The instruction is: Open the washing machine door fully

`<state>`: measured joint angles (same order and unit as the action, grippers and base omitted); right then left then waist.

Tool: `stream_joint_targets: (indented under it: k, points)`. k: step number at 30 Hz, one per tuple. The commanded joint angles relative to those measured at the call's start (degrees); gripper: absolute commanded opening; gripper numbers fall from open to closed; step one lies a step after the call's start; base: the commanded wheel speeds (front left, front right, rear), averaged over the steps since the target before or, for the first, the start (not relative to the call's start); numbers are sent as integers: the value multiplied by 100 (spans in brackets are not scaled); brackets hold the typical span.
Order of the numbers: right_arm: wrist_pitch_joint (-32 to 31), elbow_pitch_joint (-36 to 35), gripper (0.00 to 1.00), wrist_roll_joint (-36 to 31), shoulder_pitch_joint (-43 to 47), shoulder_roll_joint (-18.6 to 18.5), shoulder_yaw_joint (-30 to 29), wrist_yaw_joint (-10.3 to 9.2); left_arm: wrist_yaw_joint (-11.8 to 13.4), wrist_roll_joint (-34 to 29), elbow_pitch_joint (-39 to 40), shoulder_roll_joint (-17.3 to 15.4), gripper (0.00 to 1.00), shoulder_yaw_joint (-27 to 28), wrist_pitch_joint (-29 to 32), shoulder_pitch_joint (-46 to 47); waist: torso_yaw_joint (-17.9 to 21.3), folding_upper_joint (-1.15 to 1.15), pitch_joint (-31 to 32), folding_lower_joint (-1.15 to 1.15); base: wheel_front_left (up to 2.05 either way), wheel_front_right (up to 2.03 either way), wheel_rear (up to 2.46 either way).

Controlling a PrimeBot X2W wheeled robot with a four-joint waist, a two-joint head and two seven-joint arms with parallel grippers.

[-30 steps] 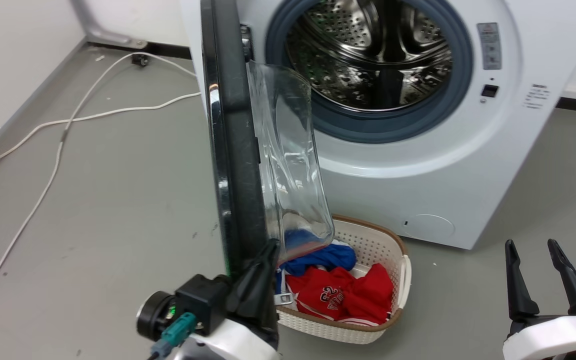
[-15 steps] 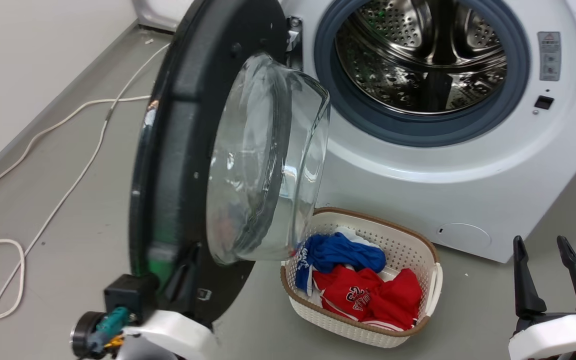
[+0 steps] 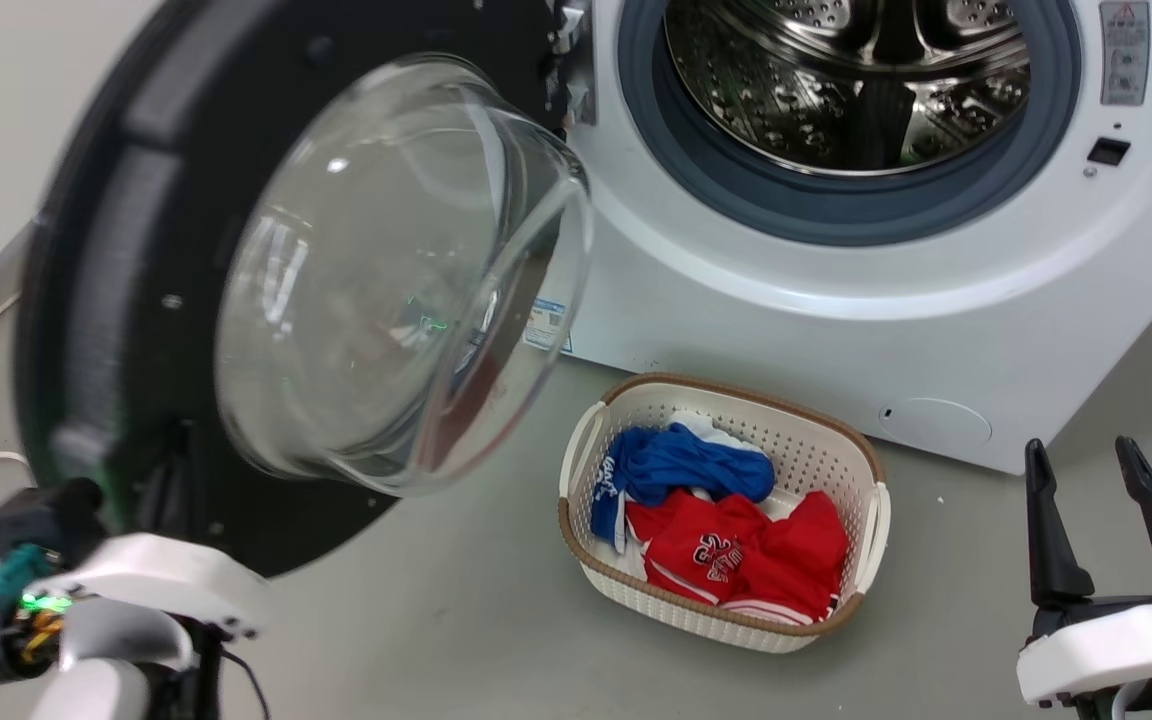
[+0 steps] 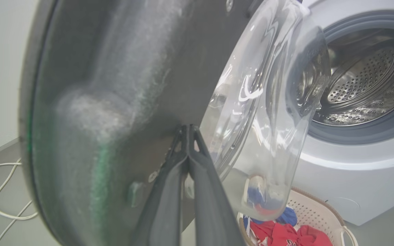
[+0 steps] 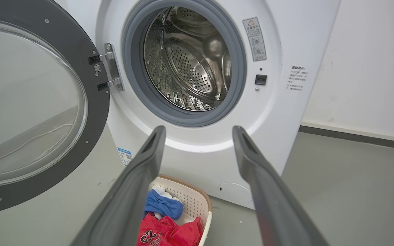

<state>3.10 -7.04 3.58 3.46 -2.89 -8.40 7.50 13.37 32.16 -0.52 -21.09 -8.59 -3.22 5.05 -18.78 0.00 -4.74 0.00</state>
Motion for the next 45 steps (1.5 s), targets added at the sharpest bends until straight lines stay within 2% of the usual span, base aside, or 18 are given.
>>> stream_joint_targets:
  k: [1, 5, 10, 15, 20, 22, 26, 34, 38, 45]
  points:
    - [-7, -53, 100, -33, -105, 2, -2, -1, 60, 103, -167, -82, 0, 211, -59, 113, 62, 0, -105, 0, 0, 0, 0]
    - [-56, -120, 100, -73, -172, 2, -39, -1, 80, 297, -476, -215, 0, 581, -149, 277, 109, 0, -245, 0, 0, 0, 0]
    - [-89, -149, 100, -63, -235, 2, -41, -1, -85, 488, -982, -440, 0, 884, -229, 485, 145, 0, -336, 0, 0, 0, 0]
    - [-63, -71, 100, 0, -217, 2, -10, -1, -261, 516, -1495, -561, 0, 910, -378, 605, 169, 0, -270, 0, 0, 0, 0]
    - [-32, -1, 100, 52, -176, 2, 18, -1, -314, 473, -1664, -517, 0, 886, -575, 550, 165, 0, -169, 0, 0, 0, 0]
    - [-26, 25, 100, 68, -142, 2, 13, -1, -296, 397, -1575, -500, 0, 817, -668, 469, 162, 0, -101, 0, 0, 0, 0]
    - [28, 161, 100, 186, 32, 2, 26, -1, -80, 48, -969, -404, 0, 542, -790, -49, 176, 0, 281, 0, 0, 0, 0]
    - [35, 186, 100, 302, 192, 1, 55, -1, 406, -358, 333, -291, 0, 146, -509, -970, 267, 0, 570, 0, 0, 0, 0]
    - [20, 208, 100, 322, 226, 2, 90, -1, 420, -446, 710, -213, 0, -146, -346, -1107, 379, 0, 664, 0, 0, 0, 0]
    - [0, 289, 100, 333, 247, 2, 259, -1, 324, -639, 774, -134, 0, -585, -171, -838, 788, 0, 719, 0, 0, 0, 0]
